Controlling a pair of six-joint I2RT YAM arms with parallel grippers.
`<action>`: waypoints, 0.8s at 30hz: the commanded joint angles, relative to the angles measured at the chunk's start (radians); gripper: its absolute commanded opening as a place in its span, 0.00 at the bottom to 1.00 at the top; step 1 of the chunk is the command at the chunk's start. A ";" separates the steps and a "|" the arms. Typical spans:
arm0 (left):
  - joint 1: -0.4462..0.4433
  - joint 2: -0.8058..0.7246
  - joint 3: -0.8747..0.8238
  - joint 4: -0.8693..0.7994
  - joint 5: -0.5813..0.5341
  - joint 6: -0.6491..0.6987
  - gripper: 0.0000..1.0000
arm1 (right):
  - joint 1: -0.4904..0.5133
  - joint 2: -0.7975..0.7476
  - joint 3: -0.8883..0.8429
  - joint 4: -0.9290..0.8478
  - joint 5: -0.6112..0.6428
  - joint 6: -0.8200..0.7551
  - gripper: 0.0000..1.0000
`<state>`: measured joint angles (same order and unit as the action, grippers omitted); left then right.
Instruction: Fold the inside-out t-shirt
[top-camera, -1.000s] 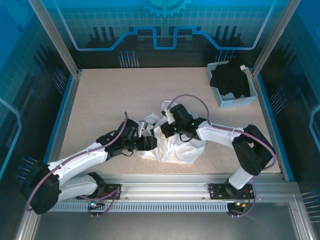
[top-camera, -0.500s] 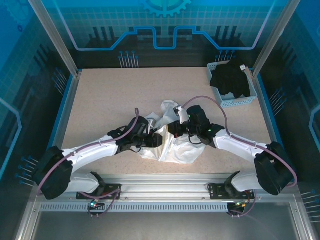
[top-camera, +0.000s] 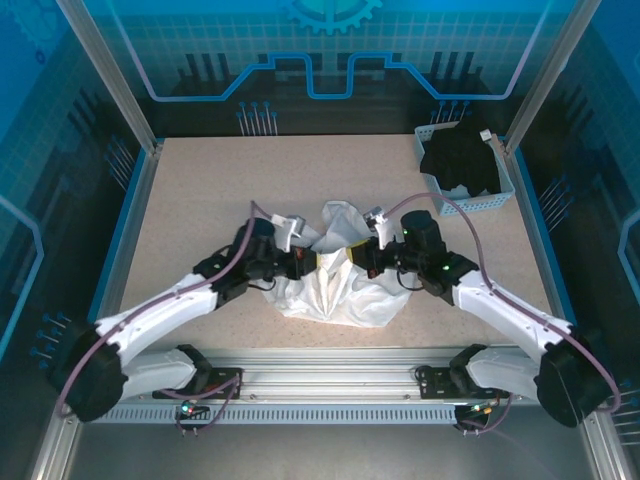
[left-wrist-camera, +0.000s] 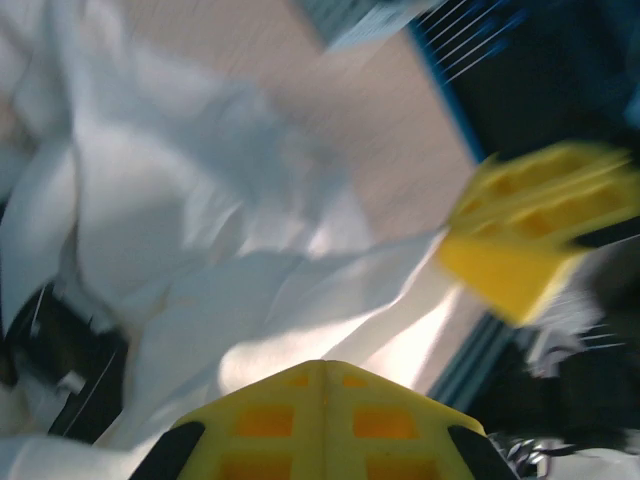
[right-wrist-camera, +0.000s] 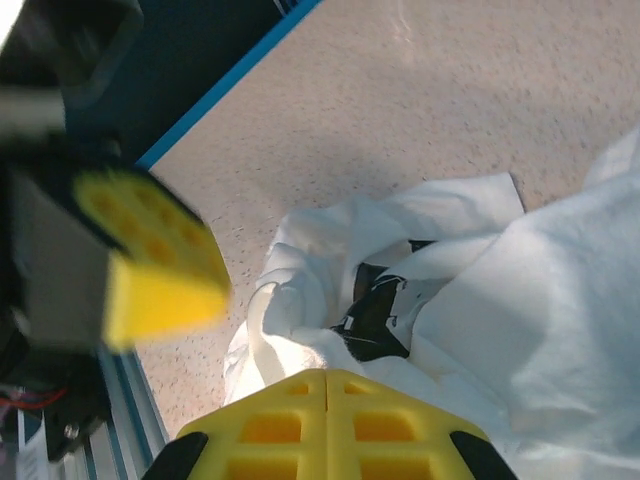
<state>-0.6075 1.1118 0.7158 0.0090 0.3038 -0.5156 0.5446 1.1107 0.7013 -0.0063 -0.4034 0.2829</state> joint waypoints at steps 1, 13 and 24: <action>0.038 -0.097 -0.025 0.096 0.137 0.032 0.00 | -0.017 -0.068 0.021 -0.081 -0.125 -0.137 0.00; -0.039 -0.071 -0.006 -0.149 -0.023 -0.004 0.31 | 0.029 -0.093 -0.072 0.172 -0.046 0.072 0.00; -0.123 -0.101 -0.060 -0.167 -0.152 0.015 0.65 | 0.101 -0.041 -0.034 0.172 0.033 0.077 0.00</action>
<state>-0.7219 1.0027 0.6636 -0.1368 0.2016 -0.5217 0.6228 1.0698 0.6395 0.1360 -0.3969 0.3489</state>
